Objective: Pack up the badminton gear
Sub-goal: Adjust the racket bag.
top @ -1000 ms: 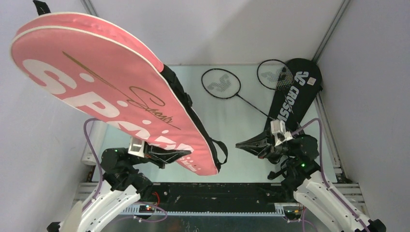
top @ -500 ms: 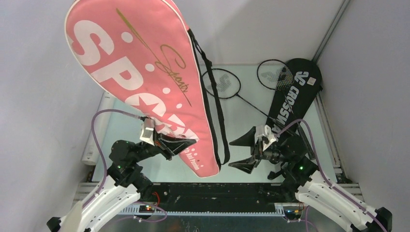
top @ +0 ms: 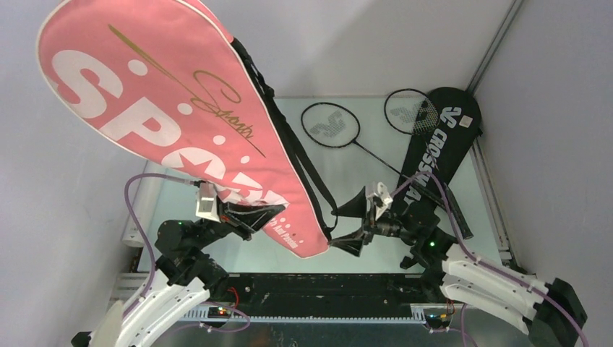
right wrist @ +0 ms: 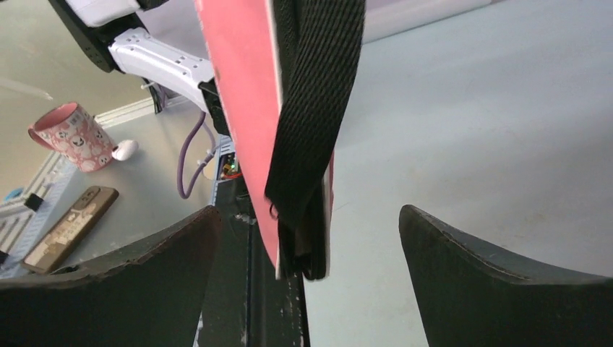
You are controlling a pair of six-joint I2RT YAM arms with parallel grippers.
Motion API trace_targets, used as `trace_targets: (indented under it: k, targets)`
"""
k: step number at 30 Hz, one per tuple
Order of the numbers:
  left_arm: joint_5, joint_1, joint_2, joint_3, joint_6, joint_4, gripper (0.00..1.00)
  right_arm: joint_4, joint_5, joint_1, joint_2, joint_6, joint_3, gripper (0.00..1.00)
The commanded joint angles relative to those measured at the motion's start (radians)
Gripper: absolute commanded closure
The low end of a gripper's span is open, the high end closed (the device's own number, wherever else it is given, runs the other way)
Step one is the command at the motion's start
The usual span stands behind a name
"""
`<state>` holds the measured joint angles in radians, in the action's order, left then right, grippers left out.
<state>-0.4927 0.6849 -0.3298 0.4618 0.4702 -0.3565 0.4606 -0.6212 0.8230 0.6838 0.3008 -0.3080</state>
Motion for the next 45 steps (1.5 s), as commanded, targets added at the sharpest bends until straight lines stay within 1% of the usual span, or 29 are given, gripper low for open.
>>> trace_targets:
  k: [1, 2, 3, 4, 5, 6, 7, 9, 11, 13, 14, 15, 16, 18, 21, 23, 25, 27, 30, 32, 34, 35, 36, 37, 39, 40, 41, 42, 45]
  targets:
    - [0.046, -0.004, 0.011, 0.008, -0.007, -0.096, 1.00, 0.206, 0.068, 0.024, 0.095, 0.084, -0.066, 0.07]
    - [0.055, -0.003, 0.010, 0.012, -0.015, -0.069, 1.00, 0.221, 0.077, 0.025, 0.106, 0.103, -0.066, 0.11]
    - [0.066, -0.004, 0.008, 0.028, -0.023, -0.048, 1.00, 0.223, 0.105, 0.026, 0.107, 0.111, -0.065, 0.21]
    - [0.066, -0.004, 0.001, 0.036, -0.034, -0.013, 1.00, 0.224, 0.124, 0.029, 0.105, 0.124, -0.065, 0.28]
    - [0.062, -0.004, -0.003, 0.043, -0.032, -0.004, 1.00, 0.226, 0.158, 0.035, 0.104, 0.127, -0.063, 0.45]
    - [0.051, -0.004, -0.014, 0.043, -0.025, -0.010, 1.00, 0.228, 0.173, 0.038, 0.103, 0.131, -0.061, 0.56]
    - [0.046, -0.005, -0.018, 0.039, -0.021, -0.019, 1.00, 0.228, 0.200, 0.043, 0.105, 0.131, -0.061, 0.85]
    - [0.058, -0.004, -0.027, 0.035, -0.004, -0.034, 1.00, 0.211, 0.238, 0.048, 0.106, 0.127, -0.061, 1.00]
    - [0.084, -0.005, -0.024, 0.035, 0.006, -0.024, 1.00, 0.133, 0.340, 0.055, 0.096, 0.112, -0.062, 1.00]
    - [0.132, -0.005, 0.004, 0.039, 0.012, 0.005, 1.00, -0.037, 0.580, 0.069, 0.067, 0.085, -0.071, 1.00]
    - [0.154, -0.005, 0.015, 0.042, 0.007, 0.017, 1.00, -0.184, 0.779, 0.074, 0.057, 0.080, -0.081, 1.00]
    - [0.168, -0.005, 0.040, 0.046, 0.002, 0.045, 1.00, -0.254, 0.877, 0.077, 0.039, 0.085, -0.086, 1.00]
    - [0.192, -0.005, 0.053, 0.048, -0.008, 0.057, 1.00, -0.386, 1.032, 0.077, 0.033, 0.108, -0.097, 1.00]
    - [0.225, -0.004, 0.090, 0.048, -0.014, 0.080, 1.00, -0.557, 1.201, 0.079, 0.024, 0.147, -0.115, 1.00]
    - [0.253, -0.005, 0.123, 0.057, -0.026, 0.121, 1.00, -0.679, 1.309, 0.078, 0.041, 0.175, -0.136, 1.00]
    - [0.269, -0.005, 0.127, 0.063, -0.033, 0.143, 1.00, -0.694, 1.343, 0.078, 0.064, 0.168, -0.148, 1.00]
    - [0.323, -0.003, 0.138, 0.099, -0.069, 0.225, 1.00, -0.742, 1.388, 0.079, 0.094, 0.177, -0.180, 1.00]
    - [0.312, -0.004, 0.155, 0.105, -0.098, 0.229, 1.00, -0.774, 1.434, 0.080, 0.119, 0.193, -0.201, 1.00]
    - [0.207, -0.005, 0.162, 0.074, -0.123, 0.162, 1.00, -0.708, 1.394, 0.086, 0.120, 0.146, -0.204, 1.00]
    - [0.149, -0.004, 0.155, 0.046, -0.123, 0.109, 1.00, -0.650, 1.307, 0.086, 0.101, 0.119, -0.204, 1.00]
    - [0.111, -0.005, 0.140, 0.019, -0.112, 0.034, 1.00, -0.569, 1.144, 0.083, 0.085, 0.035, -0.203, 0.98]
    - [0.079, -0.005, 0.131, 0.011, -0.091, 0.007, 1.00, -0.508, 1.010, 0.082, 0.082, 0.017, -0.203, 0.91]
    - [0.063, -0.005, 0.110, 0.002, -0.083, -0.043, 1.00, -0.472, 0.946, 0.083, 0.083, -0.009, -0.203, 0.88]
    - [0.033, -0.004, 0.096, -0.001, -0.067, -0.064, 1.00, -0.421, 0.823, 0.082, 0.086, -0.015, -0.203, 0.85]
    - [-0.015, -0.005, 0.056, -0.005, -0.043, -0.127, 1.00, -0.360, 0.679, 0.084, 0.105, -0.025, -0.204, 0.66]
    - [-0.053, -0.004, 0.031, -0.009, -0.028, -0.174, 1.00, -0.334, 0.632, 0.084, 0.109, -0.032, -0.204, 0.61]
    - [-0.069, -0.004, 0.019, -0.011, -0.020, -0.196, 1.00, -0.326, 0.575, 0.085, 0.111, -0.034, -0.204, 0.50]
    - [-0.092, -0.004, 0.000, -0.011, -0.012, -0.224, 1.00, -0.321, 0.554, 0.086, 0.109, -0.037, -0.204, 0.45]
    - [-0.108, -0.005, -0.022, -0.007, -0.011, -0.239, 1.00, -0.348, 0.504, 0.090, 0.061, -0.046, -0.203, 0.21]
